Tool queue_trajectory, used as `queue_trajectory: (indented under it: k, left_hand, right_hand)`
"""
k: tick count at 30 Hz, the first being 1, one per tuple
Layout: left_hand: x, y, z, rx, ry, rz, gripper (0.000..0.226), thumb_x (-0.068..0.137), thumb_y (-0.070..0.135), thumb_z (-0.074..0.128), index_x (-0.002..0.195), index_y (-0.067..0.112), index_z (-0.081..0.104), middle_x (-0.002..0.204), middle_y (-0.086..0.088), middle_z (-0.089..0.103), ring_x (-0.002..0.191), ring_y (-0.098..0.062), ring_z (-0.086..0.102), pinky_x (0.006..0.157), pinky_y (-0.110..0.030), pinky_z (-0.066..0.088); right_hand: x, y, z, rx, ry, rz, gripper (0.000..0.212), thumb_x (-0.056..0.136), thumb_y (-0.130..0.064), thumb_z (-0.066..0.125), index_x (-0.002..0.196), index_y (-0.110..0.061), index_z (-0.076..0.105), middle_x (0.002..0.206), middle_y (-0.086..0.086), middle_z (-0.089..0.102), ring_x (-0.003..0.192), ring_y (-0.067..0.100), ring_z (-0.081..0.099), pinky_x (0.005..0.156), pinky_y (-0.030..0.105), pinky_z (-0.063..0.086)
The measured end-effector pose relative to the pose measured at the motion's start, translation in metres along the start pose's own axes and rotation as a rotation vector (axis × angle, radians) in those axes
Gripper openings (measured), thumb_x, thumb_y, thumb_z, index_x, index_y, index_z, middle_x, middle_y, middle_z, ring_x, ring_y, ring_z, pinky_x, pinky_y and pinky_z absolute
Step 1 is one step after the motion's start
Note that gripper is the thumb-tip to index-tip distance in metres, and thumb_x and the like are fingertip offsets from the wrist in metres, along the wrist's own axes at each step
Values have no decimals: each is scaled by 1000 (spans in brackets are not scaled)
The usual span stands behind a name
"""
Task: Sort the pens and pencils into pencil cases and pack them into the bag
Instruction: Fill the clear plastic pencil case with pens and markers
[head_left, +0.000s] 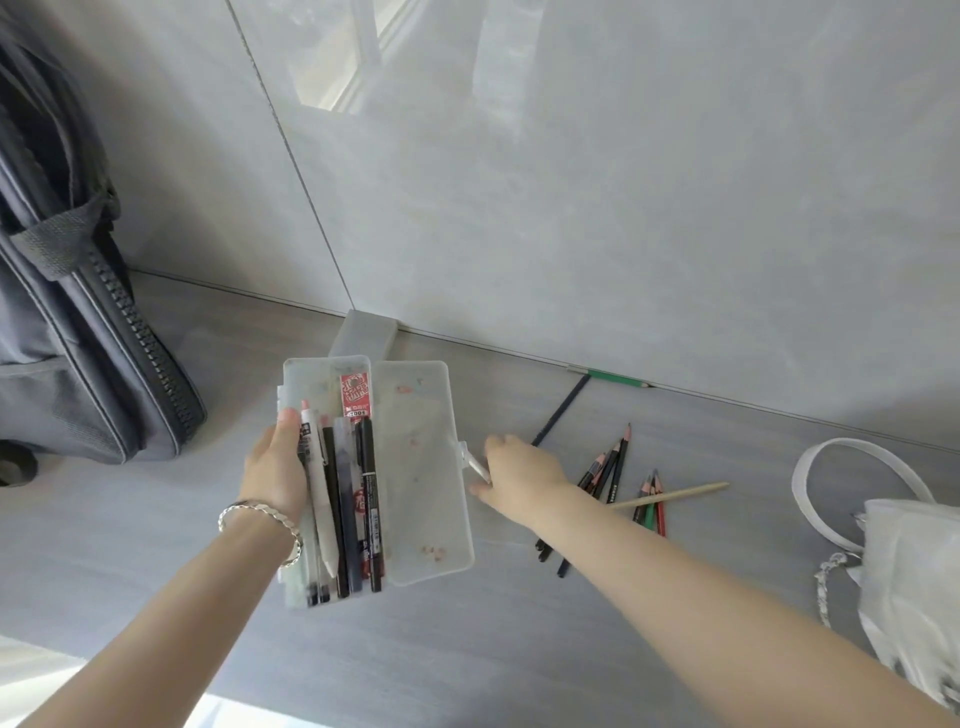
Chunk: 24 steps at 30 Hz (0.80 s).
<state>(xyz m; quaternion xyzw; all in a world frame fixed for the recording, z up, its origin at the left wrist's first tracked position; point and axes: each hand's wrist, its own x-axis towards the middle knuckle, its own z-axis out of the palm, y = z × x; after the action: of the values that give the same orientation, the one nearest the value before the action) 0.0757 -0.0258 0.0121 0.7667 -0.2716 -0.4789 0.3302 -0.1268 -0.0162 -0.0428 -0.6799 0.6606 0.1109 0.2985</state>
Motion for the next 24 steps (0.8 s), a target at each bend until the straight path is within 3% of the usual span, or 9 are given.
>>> queue_trajectory:
  k: [3,6,9,12,15,17,21,24]
  left_hand:
    - [3,-6,1,32,-18,-26,46,96,44,29,103,9,58,101,-11,55,89,-27,49,79,-31,33]
    - [4,-11,4,37,-38,-43,51,95,46,30,113,9,60,107,-13,60,95,-29,54,84,-34,39]
    - [-1,-14,10,13,-89,-45,48,91,51,35,110,15,60,114,-11,62,106,-31,57,100,-44,41]
    - [-6,-24,21,-14,-155,-43,63,66,70,42,101,22,62,113,-10,65,108,-32,58,101,-50,41]
    - [-12,-34,36,-56,-218,-80,75,50,76,46,102,25,63,114,-8,66,111,-32,58,101,-51,42]
    - [-25,-31,46,-68,-275,-64,72,52,77,46,97,23,62,117,-12,64,113,-35,57,101,-53,41]
    - [-46,-25,62,-70,-271,-51,72,59,72,44,105,19,62,114,-10,66,111,-32,58,101,-50,41]
    - [-71,-8,63,-72,-287,-50,79,56,79,43,114,28,59,122,-5,63,118,-31,54,105,-47,38]
  right_hand:
    - [2,-1,5,37,26,66,23,91,-21,49,105,-3,53,91,10,50,88,32,57,62,29,37]
    - [-2,8,0,371,92,194,15,88,-18,52,89,-4,54,78,8,57,69,25,53,51,27,39]
    - [-18,17,-22,649,237,260,19,88,-18,53,101,-5,56,81,3,61,63,17,54,52,25,42]
    - [-53,9,-48,799,294,136,26,90,-19,55,115,-16,49,76,-7,55,61,1,50,47,10,38]
    - [-88,-10,-52,785,227,-55,35,89,-20,58,122,-23,45,76,-9,58,58,-4,51,55,2,41]
    - [-101,-21,-42,736,225,-126,39,88,-22,59,124,-25,45,74,-9,58,60,-2,54,63,8,47]
    - [-107,-29,-22,652,252,-108,36,88,-29,58,122,-25,47,75,-6,59,67,11,58,72,29,52]
    - [-114,-25,-19,575,333,-95,35,89,-34,55,121,-23,48,79,-5,58,69,11,54,68,23,45]
